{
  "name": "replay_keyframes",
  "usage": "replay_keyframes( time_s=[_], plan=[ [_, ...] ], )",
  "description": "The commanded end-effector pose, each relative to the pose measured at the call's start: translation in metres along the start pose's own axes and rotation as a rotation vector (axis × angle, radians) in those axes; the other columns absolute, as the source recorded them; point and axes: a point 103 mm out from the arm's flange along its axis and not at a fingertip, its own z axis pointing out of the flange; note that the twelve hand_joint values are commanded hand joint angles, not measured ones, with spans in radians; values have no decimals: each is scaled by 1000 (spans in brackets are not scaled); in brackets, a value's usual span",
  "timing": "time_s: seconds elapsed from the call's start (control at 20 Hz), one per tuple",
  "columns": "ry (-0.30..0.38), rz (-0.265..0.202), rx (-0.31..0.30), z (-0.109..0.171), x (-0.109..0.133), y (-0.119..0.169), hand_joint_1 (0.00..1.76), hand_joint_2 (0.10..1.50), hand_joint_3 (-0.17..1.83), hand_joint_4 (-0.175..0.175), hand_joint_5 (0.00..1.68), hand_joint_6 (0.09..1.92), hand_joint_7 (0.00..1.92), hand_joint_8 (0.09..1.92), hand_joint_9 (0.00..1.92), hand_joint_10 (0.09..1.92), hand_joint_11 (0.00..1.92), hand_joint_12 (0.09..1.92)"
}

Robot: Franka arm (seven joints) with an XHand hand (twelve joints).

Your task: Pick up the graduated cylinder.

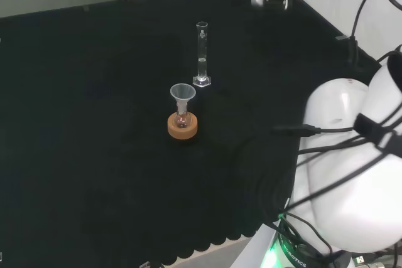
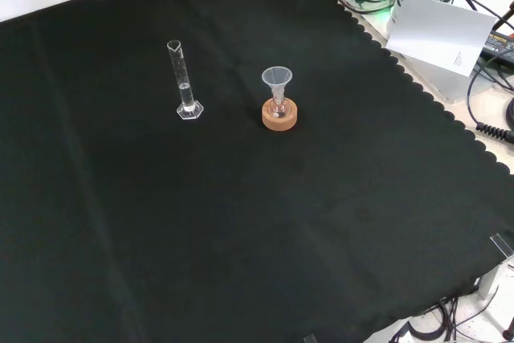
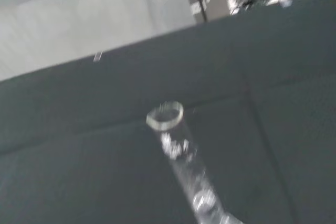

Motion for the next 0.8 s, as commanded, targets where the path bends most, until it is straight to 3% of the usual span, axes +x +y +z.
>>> replay_keyframes(
  time_s=[0.05,0.45,0.8],
  plan=[
    [125,-9,110,90,-26,-8,790,1084,-175,-53,496,87,317,668,571,609,322,1338],
    [249,-31,105,110,-37,-11,854,1063,-175,-57,526,87,367,666,644,566,413,1306],
    [332,-59,112,138,-41,-5,884,1049,-175,-52,549,87,365,656,621,542,369,1297]
  ],
)
